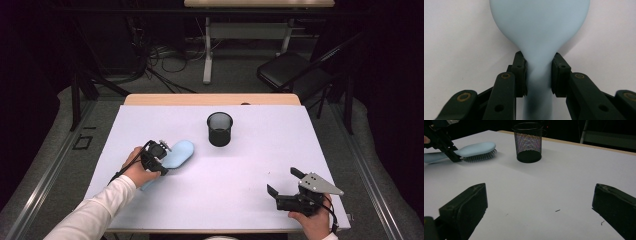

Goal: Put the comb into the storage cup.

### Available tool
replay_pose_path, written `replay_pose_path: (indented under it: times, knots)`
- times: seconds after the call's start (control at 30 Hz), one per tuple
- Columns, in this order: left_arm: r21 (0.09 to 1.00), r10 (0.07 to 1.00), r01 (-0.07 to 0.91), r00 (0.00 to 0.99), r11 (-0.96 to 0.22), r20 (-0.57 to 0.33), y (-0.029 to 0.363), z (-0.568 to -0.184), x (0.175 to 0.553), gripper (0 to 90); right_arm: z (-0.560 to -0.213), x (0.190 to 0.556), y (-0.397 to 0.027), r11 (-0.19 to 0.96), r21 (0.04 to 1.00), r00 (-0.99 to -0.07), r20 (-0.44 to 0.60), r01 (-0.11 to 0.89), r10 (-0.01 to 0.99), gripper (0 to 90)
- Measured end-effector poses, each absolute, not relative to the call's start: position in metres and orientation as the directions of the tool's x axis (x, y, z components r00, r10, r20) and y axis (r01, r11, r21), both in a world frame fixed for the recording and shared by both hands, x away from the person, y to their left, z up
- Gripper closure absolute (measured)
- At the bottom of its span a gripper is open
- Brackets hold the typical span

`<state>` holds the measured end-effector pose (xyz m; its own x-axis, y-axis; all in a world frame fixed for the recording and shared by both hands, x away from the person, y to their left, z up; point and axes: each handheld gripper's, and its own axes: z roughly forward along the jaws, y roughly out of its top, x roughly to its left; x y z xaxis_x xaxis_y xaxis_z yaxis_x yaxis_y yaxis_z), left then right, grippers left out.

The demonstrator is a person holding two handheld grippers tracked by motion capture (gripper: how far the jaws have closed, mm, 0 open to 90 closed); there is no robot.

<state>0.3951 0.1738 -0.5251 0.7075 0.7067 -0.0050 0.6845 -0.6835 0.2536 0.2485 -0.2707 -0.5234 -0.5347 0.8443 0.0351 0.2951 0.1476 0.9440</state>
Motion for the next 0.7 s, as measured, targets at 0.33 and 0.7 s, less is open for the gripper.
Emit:
replay_pose_path:
  times: [0.33, 0.7]
  knots:
    - [0.277, 0.706, 0.682, 0.708, -0.677, -0.015, 0.175, -0.523, 0.395, 69.9, -0.523, 0.248, -0.271, 0.148, 0.944, -0.535, 0.034, 0.294, 0.844, 0.0]
    - [0.321, 0.714, 0.682, 0.700, -0.657, -0.023, 0.177, -0.514, 0.393, 69.9, -0.523, 0.249, -0.271, 0.151, 0.944, -0.535, 0.031, 0.293, 0.844, 0.0]
